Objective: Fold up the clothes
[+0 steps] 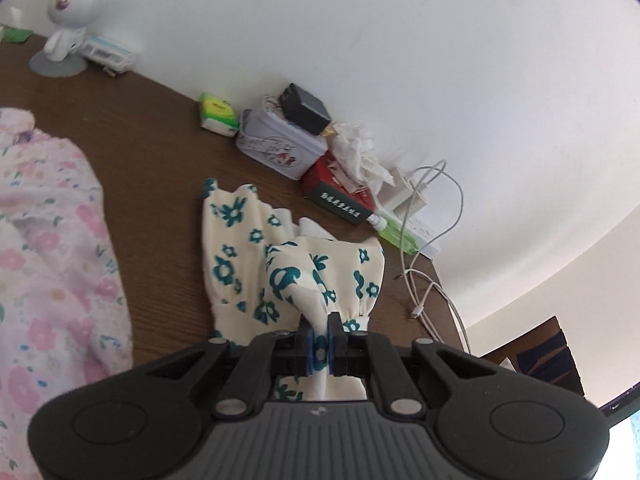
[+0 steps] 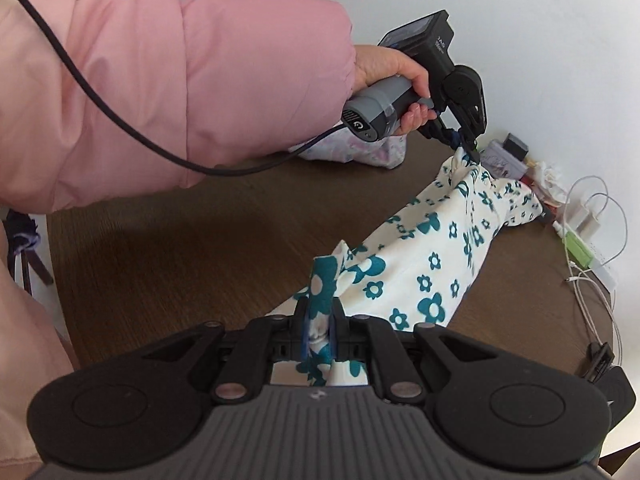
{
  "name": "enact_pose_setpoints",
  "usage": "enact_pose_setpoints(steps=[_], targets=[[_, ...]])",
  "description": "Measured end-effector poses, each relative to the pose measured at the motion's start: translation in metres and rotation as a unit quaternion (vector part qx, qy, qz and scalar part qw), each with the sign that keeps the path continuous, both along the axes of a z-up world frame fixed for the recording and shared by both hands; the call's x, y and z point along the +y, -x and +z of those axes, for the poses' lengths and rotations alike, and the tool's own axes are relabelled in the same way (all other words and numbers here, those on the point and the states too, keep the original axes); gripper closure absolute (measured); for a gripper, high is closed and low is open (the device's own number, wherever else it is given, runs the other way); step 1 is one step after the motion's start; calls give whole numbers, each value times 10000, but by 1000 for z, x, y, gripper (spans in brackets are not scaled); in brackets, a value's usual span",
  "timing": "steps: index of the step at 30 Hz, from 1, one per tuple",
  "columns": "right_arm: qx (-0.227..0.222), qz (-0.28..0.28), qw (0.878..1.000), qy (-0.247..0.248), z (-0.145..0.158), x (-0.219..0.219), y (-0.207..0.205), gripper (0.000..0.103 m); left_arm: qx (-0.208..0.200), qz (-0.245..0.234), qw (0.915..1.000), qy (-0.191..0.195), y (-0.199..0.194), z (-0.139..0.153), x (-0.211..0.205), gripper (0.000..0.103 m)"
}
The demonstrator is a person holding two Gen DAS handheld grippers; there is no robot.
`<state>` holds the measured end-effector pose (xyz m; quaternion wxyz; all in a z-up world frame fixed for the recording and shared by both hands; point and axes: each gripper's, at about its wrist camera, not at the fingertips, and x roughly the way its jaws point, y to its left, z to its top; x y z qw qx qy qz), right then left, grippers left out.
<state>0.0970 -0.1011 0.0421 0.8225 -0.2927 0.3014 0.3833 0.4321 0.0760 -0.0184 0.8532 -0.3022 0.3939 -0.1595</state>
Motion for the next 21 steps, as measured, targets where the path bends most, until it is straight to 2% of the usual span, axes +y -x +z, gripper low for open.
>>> enact_pose_setpoints(steps=[6,11,13,14,15,17,21], targets=[[371,-130,9990,231,-17,14,-8,93,105,-10,9999,30,-3,-28,11,96],[560,-302,9979,125,-17,6,-17,89,162,90,9998,-81,-3,-34,8,88],[690,-343,9970,-81,-12,-2,-19,79,134,127,9997,-187,-1,-33,7,69],[800,-351,9958,-265,-7,-9,-19,66,91,128,9996,-247,1,-30,7,60],[909,-358,9942,-450,-2,-15,-18,56,47,132,9994,-310,3,-27,6,55],[988,-460,9905,-835,10,-34,-19,52,-188,129,9981,-566,10,-14,4,47],[953,-741,9811,-1513,33,-72,-23,44,-810,-29,9913,-1037,29,18,-5,40]])
